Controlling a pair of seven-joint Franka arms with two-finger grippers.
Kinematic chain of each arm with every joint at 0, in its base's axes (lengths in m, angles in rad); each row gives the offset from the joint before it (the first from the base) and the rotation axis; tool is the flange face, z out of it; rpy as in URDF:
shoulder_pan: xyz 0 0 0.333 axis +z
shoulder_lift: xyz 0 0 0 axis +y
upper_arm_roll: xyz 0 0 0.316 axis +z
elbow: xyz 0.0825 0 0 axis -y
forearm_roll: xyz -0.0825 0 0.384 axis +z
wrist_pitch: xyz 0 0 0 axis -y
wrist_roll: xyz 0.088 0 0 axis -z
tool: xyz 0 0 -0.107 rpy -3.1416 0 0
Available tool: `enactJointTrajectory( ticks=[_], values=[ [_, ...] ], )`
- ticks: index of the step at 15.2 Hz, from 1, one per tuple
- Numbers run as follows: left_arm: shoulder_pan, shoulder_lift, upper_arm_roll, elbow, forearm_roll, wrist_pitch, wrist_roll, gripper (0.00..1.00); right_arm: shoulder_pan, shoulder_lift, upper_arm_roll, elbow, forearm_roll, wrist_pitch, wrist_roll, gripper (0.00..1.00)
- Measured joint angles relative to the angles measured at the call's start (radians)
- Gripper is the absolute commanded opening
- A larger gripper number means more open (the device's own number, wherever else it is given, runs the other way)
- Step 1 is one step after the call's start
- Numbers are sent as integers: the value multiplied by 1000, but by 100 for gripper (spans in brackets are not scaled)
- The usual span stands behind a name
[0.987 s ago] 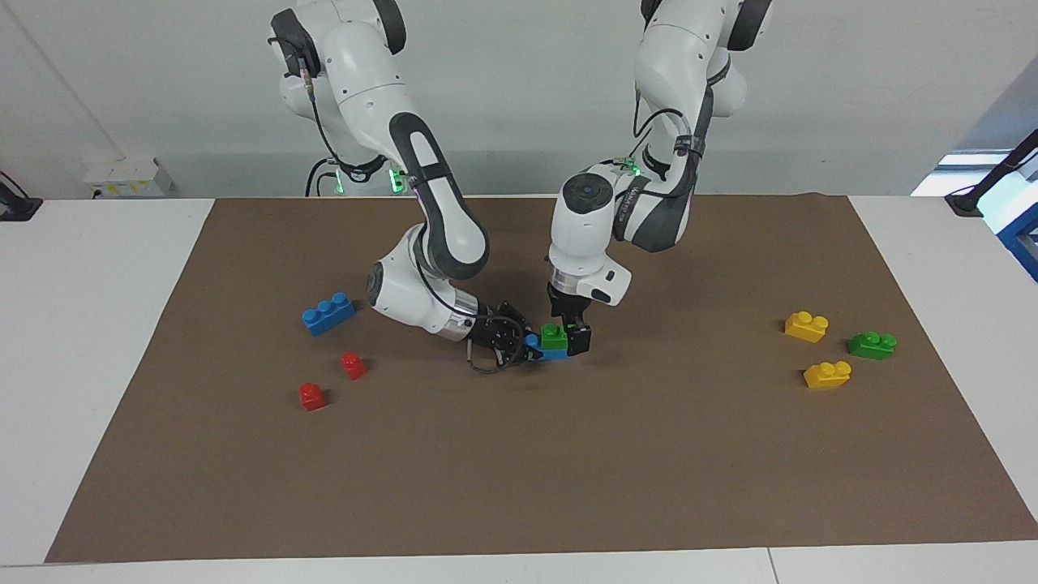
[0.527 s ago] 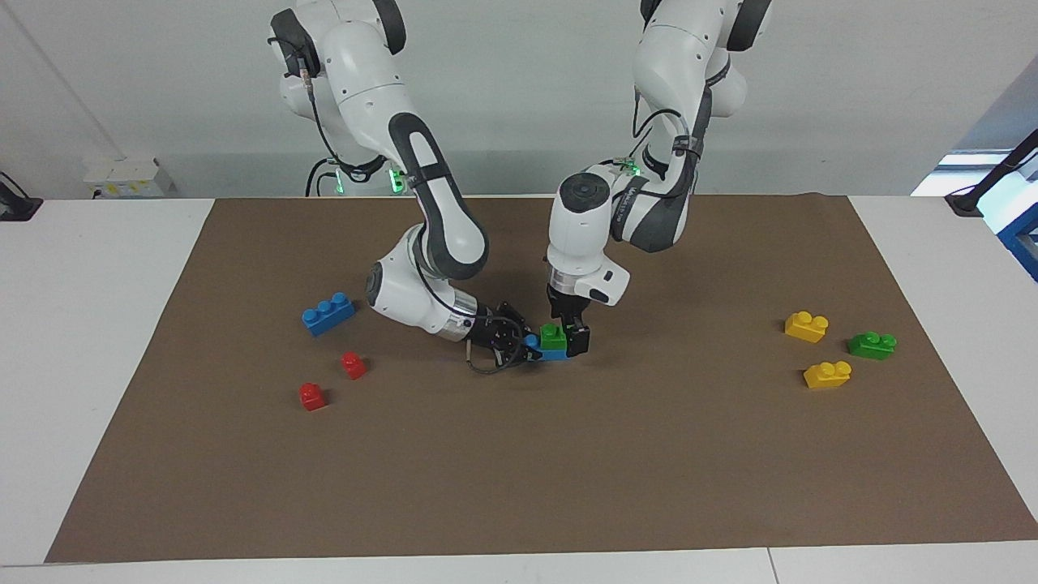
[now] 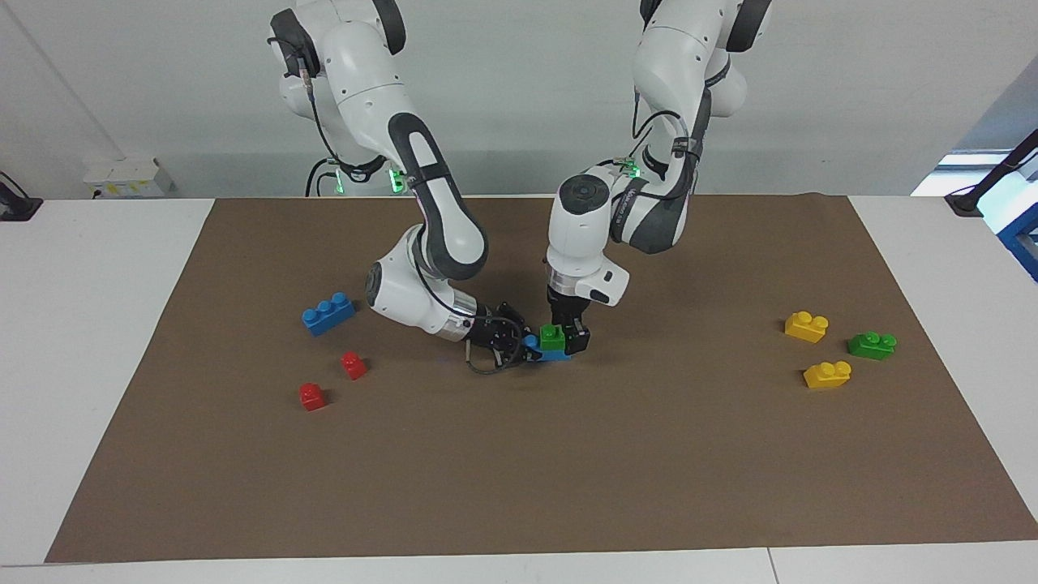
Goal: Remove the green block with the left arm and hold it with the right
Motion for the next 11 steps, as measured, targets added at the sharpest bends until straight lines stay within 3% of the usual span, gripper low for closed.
enactJointTrajectory(
  ticks=[11],
  values=[
    [-1,0,3,26,9,-33,6,0,0,0,1,14,0,6,-2,13]
  ],
)
